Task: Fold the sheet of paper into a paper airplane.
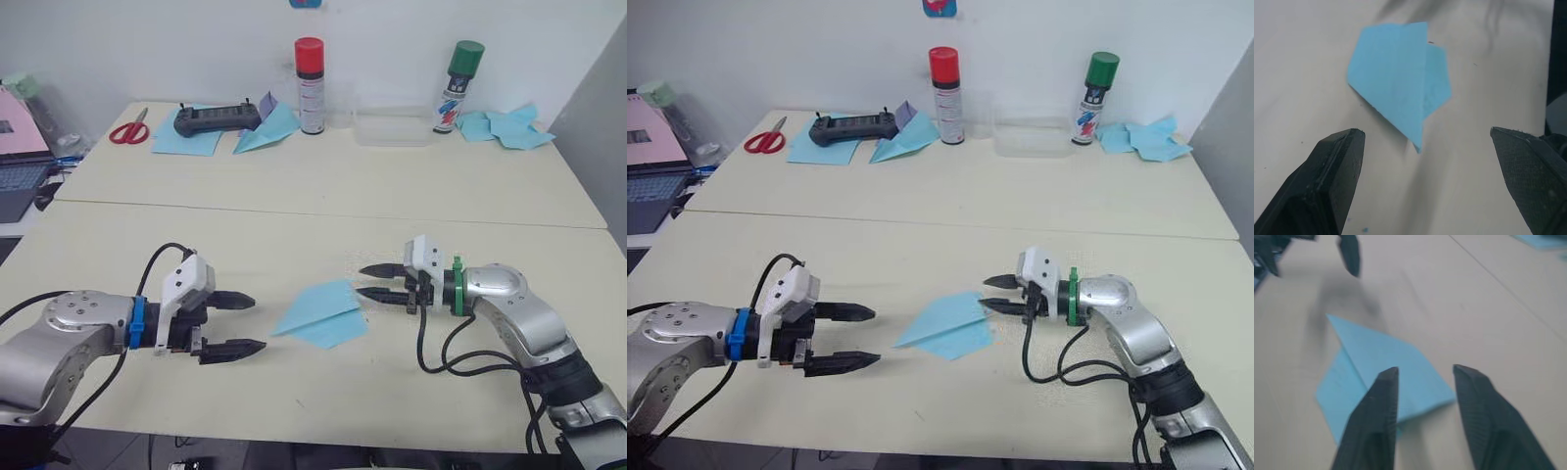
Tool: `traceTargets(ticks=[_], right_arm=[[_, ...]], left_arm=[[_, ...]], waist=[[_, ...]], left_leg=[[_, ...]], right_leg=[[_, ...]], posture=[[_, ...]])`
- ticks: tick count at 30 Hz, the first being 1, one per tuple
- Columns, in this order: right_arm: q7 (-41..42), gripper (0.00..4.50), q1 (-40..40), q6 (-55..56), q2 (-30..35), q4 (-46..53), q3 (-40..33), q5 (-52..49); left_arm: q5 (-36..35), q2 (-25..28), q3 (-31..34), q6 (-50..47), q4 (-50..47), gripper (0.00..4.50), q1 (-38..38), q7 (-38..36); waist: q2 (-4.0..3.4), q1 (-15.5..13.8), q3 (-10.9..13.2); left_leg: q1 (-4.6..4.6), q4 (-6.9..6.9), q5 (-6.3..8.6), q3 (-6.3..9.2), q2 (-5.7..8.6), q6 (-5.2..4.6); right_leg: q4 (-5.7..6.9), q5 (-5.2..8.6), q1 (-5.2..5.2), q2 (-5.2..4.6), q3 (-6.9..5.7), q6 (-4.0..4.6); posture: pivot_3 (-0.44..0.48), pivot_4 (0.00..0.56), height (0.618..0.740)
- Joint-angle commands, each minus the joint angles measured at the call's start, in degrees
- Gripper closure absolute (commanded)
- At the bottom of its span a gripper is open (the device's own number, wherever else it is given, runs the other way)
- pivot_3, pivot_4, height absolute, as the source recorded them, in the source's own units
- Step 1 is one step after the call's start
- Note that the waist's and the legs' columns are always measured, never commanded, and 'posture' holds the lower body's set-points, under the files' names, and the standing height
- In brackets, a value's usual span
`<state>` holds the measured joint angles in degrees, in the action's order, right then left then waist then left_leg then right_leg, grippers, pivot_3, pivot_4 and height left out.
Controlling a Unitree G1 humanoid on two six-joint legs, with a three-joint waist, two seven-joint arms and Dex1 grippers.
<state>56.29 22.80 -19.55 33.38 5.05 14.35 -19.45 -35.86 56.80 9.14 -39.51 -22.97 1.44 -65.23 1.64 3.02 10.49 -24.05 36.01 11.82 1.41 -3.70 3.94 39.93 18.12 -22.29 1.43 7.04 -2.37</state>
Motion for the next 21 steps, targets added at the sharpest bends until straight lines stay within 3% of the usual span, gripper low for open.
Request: traceTargets(ticks=[1,2,9,21], right_arm=[[1.5,4.30,-1.5,-1.9,2.0,1.2,0.2,1.1],[2.1,4.45,-2.1,-1.7,2.6,1.5,1.0,2.0],[4.8,4.45,-4.2,-2.2,2.8,2.2,9.0,7.7],[10.0,4.45,-2.9,-11.9,-1.1,5.1,11.2,2.5]], left_arm=[[-1.5,-1.3,1.4,-0.3,-2.1,0.00,0.0,1.8],[-2.0,-1.6,1.5,-0.6,-2.6,0.00,0.0,2.1],[-1.3,-1.8,0.7,0.2,-3.3,0.00,0.5,3.0],[1.2,-2.0,-1.3,2.8,-1.3,0.00,2.1,2.8]], waist=[[0.00,0.0,0.0],[0.00,0.0,0.0],[0.00,0.5,0.0],[0.02,0.4,0.0]], left_leg=[[0.01,-0.01,0.00,0.00,0.00,0.00],[0.01,-0.01,0.00,0.01,0.00,0.00],[0.06,0.01,0.00,0.00,-0.02,0.00],[0.17,-0.01,0.00,0.05,-0.04,0.00]], right_leg=[[0.00,0.00,0.00,0.00,0.00,0.00],[0.00,0.01,0.02,0.00,-0.01,-0.01],[0.02,0.10,0.03,0.04,0.02,-0.16],[0.02,0.11,0.14,0.07,-0.02,-0.16]], posture=[[0.000,0.150,0.740],[0.000,0.150,0.740],[0.000,0.150,0.740],[0.000,0.150,0.740]])
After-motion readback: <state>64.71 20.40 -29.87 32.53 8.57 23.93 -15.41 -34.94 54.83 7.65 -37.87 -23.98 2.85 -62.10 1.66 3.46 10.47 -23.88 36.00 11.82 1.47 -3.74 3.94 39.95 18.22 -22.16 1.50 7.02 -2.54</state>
